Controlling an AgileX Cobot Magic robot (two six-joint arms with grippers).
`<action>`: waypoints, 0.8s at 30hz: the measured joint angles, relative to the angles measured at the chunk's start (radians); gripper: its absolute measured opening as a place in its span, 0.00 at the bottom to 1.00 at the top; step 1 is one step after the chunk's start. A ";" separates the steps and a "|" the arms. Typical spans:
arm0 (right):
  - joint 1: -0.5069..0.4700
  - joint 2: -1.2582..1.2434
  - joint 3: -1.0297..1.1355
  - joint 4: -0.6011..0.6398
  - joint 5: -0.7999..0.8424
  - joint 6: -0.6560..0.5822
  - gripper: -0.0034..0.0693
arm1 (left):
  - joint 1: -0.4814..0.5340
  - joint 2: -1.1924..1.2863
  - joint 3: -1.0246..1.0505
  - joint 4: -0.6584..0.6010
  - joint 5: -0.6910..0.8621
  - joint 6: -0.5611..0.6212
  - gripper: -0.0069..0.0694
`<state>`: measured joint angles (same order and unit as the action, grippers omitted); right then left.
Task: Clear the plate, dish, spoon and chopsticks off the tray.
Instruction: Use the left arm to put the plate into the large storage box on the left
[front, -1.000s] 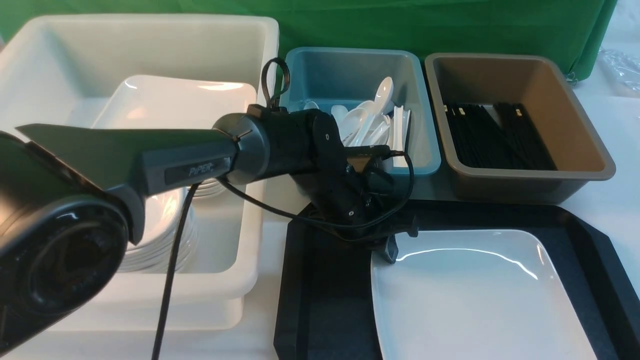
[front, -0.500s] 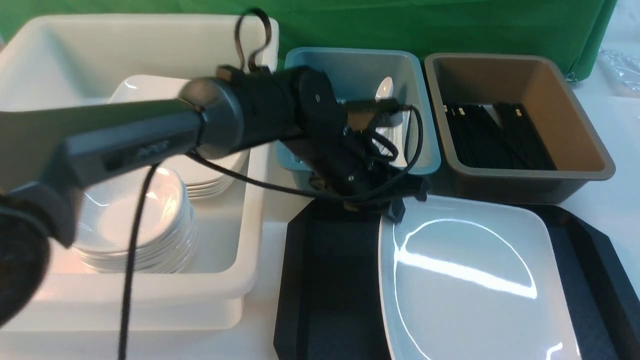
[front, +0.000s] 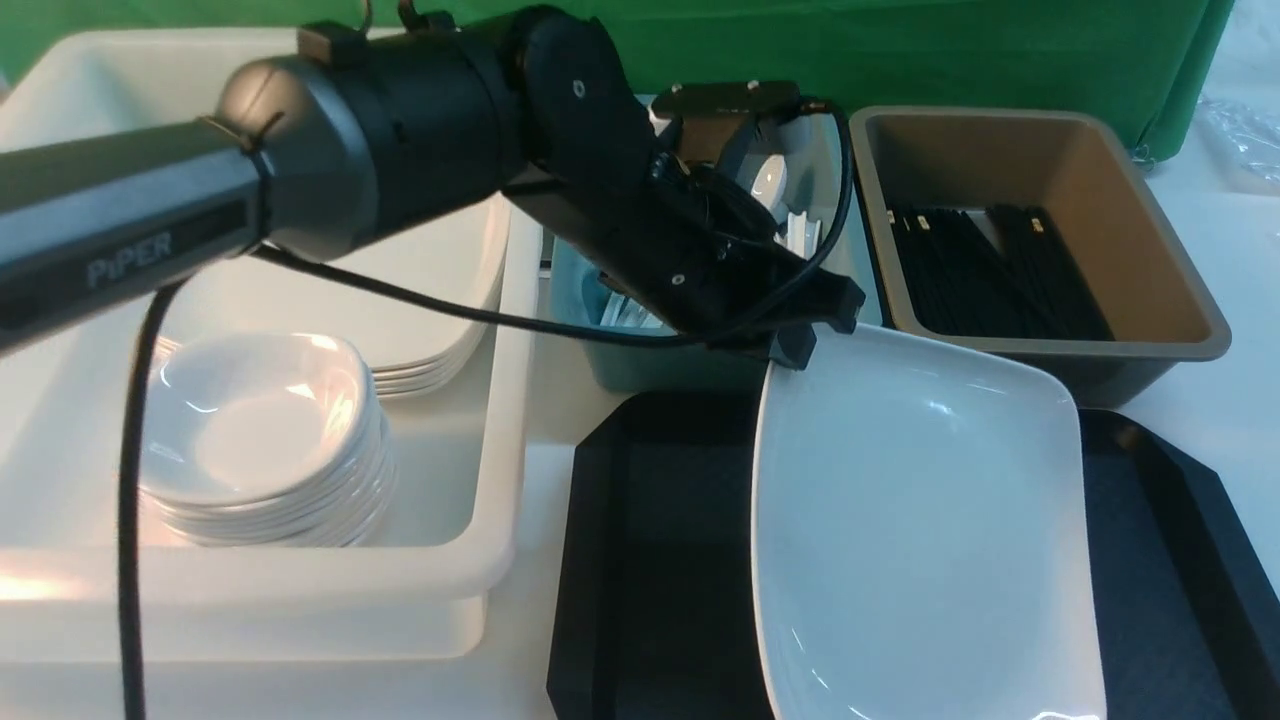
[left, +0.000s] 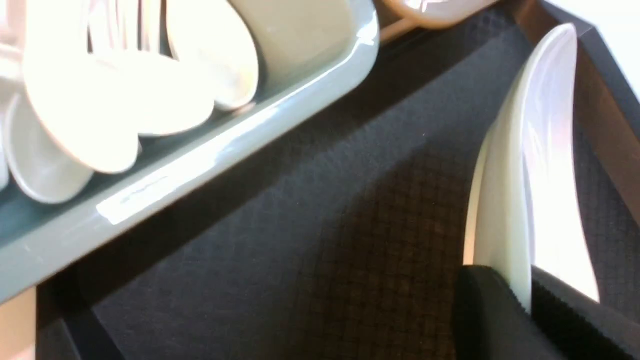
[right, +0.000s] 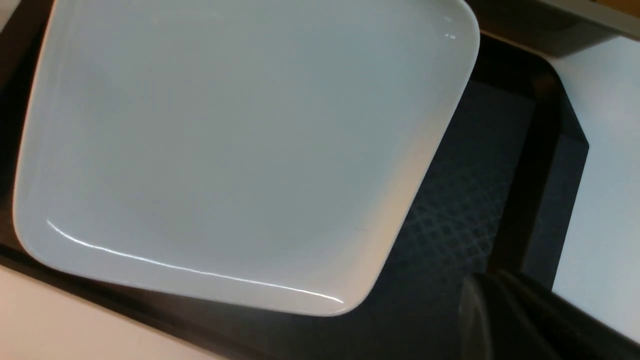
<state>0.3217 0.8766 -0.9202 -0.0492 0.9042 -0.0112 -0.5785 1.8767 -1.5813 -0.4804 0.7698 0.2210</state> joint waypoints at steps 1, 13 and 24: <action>0.000 0.000 0.000 0.000 -0.004 0.000 0.10 | 0.000 0.000 0.000 0.006 0.005 0.000 0.11; 0.000 0.000 0.000 0.000 -0.015 0.000 0.10 | 0.000 -0.027 0.000 0.040 0.011 -0.005 0.11; 0.000 0.000 0.000 -0.001 -0.058 0.000 0.10 | 0.000 -0.077 0.000 0.078 0.020 -0.016 0.11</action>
<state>0.3217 0.8766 -0.9202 -0.0501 0.8463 -0.0113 -0.5785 1.7995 -1.5813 -0.4024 0.7900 0.2050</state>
